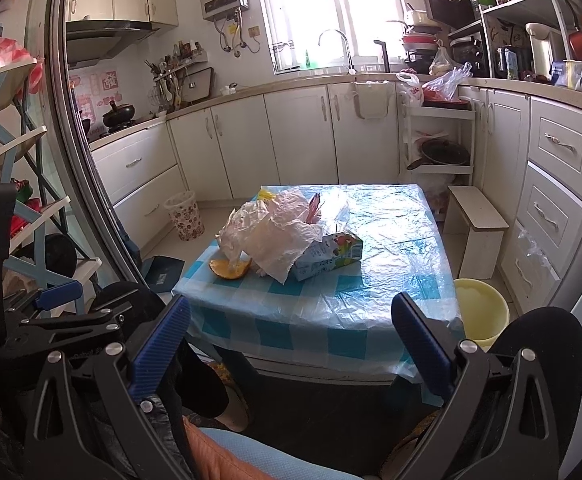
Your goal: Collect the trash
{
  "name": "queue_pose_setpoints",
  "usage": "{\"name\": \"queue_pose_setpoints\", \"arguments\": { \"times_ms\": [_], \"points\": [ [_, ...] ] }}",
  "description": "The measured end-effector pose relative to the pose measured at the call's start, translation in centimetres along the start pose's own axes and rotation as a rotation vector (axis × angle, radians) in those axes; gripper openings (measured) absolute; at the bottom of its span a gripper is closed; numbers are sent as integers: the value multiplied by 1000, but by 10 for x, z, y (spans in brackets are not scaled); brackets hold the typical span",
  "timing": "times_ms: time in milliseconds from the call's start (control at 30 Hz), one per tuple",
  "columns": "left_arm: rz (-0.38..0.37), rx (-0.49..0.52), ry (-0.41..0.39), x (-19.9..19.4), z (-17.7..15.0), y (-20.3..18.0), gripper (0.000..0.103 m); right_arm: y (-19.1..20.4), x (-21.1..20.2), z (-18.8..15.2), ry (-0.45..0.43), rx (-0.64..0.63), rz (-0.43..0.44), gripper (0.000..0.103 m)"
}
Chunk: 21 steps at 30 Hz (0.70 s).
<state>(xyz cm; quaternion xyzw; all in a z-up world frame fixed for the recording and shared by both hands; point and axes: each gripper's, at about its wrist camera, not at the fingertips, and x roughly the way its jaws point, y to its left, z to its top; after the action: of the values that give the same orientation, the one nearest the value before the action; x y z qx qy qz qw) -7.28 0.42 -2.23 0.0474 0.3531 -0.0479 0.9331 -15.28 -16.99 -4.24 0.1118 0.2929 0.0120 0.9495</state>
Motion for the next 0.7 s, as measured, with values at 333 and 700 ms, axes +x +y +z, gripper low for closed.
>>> {"name": "queue_pose_setpoints", "arguments": {
  "times_ms": [333, 700],
  "points": [
    [-33, 50, 31, 73, 48, -7, 90, -35, 58, 30, -12, 48, -2, 96],
    [-57, 84, 205, 224, 120, -21, 91, -90, 152, 58, 95, 129, -12, 96]
  ]
}}
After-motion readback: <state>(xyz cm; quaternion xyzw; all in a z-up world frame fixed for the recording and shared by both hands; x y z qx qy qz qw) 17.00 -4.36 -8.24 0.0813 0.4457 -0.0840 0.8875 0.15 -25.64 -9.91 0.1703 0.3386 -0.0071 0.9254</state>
